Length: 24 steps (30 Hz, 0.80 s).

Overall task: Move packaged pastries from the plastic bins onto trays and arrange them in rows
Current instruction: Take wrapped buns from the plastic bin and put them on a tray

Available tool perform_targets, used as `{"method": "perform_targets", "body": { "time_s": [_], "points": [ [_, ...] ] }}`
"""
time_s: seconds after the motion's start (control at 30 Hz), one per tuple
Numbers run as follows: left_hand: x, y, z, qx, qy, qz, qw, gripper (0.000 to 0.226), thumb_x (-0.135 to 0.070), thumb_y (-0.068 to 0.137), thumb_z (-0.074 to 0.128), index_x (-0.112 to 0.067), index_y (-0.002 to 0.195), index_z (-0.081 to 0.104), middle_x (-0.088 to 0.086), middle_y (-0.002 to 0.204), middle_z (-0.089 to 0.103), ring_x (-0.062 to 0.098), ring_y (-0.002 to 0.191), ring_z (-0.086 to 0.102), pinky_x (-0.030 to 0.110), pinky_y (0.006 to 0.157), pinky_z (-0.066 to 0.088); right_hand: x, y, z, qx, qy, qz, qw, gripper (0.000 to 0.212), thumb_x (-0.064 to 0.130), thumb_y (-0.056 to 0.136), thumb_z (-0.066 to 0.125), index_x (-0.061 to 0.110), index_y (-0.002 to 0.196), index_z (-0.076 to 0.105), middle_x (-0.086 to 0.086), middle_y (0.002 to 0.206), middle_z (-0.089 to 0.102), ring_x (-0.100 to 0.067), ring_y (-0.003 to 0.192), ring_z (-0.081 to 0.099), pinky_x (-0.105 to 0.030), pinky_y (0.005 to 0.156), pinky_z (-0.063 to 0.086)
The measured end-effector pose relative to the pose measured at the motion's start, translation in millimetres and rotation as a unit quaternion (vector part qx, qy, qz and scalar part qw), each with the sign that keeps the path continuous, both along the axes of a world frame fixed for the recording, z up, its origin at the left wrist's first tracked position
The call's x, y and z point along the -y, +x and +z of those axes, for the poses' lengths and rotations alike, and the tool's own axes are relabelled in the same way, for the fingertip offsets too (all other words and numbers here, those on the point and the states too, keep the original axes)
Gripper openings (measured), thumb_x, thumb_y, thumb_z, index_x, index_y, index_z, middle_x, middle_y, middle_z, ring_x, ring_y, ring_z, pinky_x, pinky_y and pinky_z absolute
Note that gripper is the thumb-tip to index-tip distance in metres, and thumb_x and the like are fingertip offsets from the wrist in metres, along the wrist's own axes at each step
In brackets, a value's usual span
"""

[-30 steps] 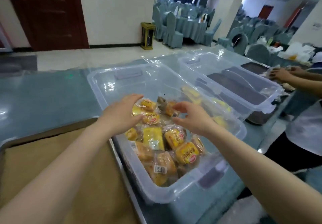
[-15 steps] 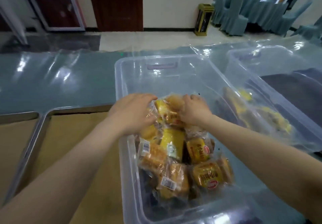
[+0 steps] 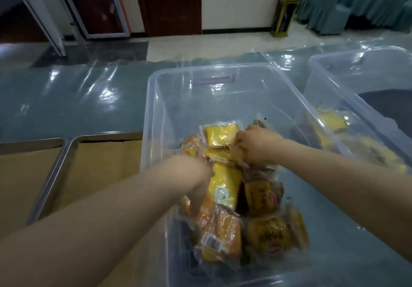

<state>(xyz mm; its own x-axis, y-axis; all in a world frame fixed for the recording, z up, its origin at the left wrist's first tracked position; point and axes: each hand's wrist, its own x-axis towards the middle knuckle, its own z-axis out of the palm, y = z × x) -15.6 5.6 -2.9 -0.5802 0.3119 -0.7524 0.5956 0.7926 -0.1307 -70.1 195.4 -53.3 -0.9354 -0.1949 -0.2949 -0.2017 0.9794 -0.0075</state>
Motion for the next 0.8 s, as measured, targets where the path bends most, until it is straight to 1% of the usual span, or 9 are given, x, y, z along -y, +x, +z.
{"method": "perform_targets", "body": {
  "time_s": [0.13,0.2,0.33,0.47,0.53,0.6,0.67,0.73,0.8],
  "points": [
    [-20,32,-26,0.026,-0.074,-0.038,0.996,0.074,-0.019,0.084,0.066,-0.019,0.147,0.027,0.018,0.15,0.025,0.039,0.126,0.041,0.05,0.096,0.042,-15,17,3,0.044,-0.054,-0.076,0.995,0.047,0.033,0.078,0.058,0.029,0.124,0.049,-0.008,0.121,0.052,-0.026,0.103,0.051,-0.035,0.077,0.048],
    [-17,29,-26,-0.01,-0.039,-0.035,0.999,0.066,-0.005,0.087,0.056,-0.017,0.145,0.027,0.019,0.149,0.022,0.041,0.12,0.045,0.048,0.09,0.047,-10,23,0,0.029,-0.032,-0.065,0.997,0.039,0.034,0.082,0.055,0.03,0.121,0.051,-0.01,0.127,0.046,-0.032,0.108,0.053,-0.038,0.078,0.048],
    [-15,14,-31,-0.144,0.022,-0.088,0.985,0.044,-0.004,0.088,0.051,-0.01,0.13,0.037,0.014,0.128,0.047,0.033,0.114,0.048,0.043,0.089,0.044,-3,20,6,0.016,0.003,-0.063,0.998,0.037,0.03,0.086,0.056,0.029,0.123,0.052,-0.009,0.128,0.045,-0.033,0.107,0.055,-0.034,0.071,0.039],
    [-23,-12,-42,-0.276,0.104,-0.063,0.954,0.056,-0.011,0.083,0.06,-0.016,0.132,0.034,0.013,0.136,0.035,0.033,0.124,0.036,0.043,0.094,0.037,-2,13,15,0.022,-0.013,-0.067,0.997,0.037,0.04,0.091,0.051,0.023,0.124,0.052,-0.013,0.124,0.047,-0.034,0.111,0.052,-0.038,0.078,0.043],
    [-17,-23,-50,-0.242,0.096,0.029,0.965,0.071,-0.011,0.083,0.061,-0.022,0.143,0.025,0.017,0.151,0.014,0.04,0.133,0.024,0.05,0.103,0.031,-2,10,18,0.016,-0.018,-0.066,0.998,0.039,0.041,0.09,0.052,0.022,0.124,0.053,-0.014,0.124,0.048,-0.035,0.112,0.051,-0.04,0.084,0.044],
    [-9,-26,-65,-0.171,0.06,0.131,0.975,0.098,-0.01,0.08,0.067,-0.035,0.15,0.003,0.016,0.155,-0.016,0.047,0.139,0.008,0.057,0.112,0.013,-2,9,15,0.015,-0.023,-0.061,0.998,0.039,0.039,0.089,0.054,0.022,0.124,0.052,-0.014,0.124,0.048,-0.034,0.111,0.052,-0.039,0.085,0.045],
    [-8,-24,-77,-0.151,0.004,0.14,0.979,0.105,-0.006,0.081,0.065,-0.039,0.148,-0.009,0.019,0.151,-0.028,0.05,0.139,0.001,0.057,0.112,0.0,-3,8,10,0.037,-0.026,-0.051,0.998,0.048,0.04,0.086,0.06,0.024,0.13,0.048,-0.015,0.128,0.045,-0.034,0.111,0.052,-0.038,0.087,0.045],
    [-9,-25,-84,-0.155,-0.003,0.135,0.979,0.094,-0.002,0.084,0.057,-0.037,0.149,-0.001,0.023,0.153,-0.019,0.053,0.137,0.009,0.057,0.112,0.006,-2,8,3,0.099,-0.008,-0.045,0.994,0.076,0.047,0.078,0.071,0.029,0.142,0.035,-0.018,0.141,0.032,-0.038,0.119,0.047,-0.042,0.094,0.047],
    [-11,-31,-82,-0.174,0.038,0.141,0.974,0.075,0.0,0.086,0.051,-0.028,0.147,0.016,0.024,0.153,0.004,0.05,0.13,0.03,0.052,0.105,0.029,0,11,-7,0.127,0.008,-0.052,0.991,0.094,0.054,0.073,0.073,0.035,0.148,0.02,-0.017,0.152,0.012,-0.049,0.127,0.036,-0.053,0.099,0.043]
  ]
}}
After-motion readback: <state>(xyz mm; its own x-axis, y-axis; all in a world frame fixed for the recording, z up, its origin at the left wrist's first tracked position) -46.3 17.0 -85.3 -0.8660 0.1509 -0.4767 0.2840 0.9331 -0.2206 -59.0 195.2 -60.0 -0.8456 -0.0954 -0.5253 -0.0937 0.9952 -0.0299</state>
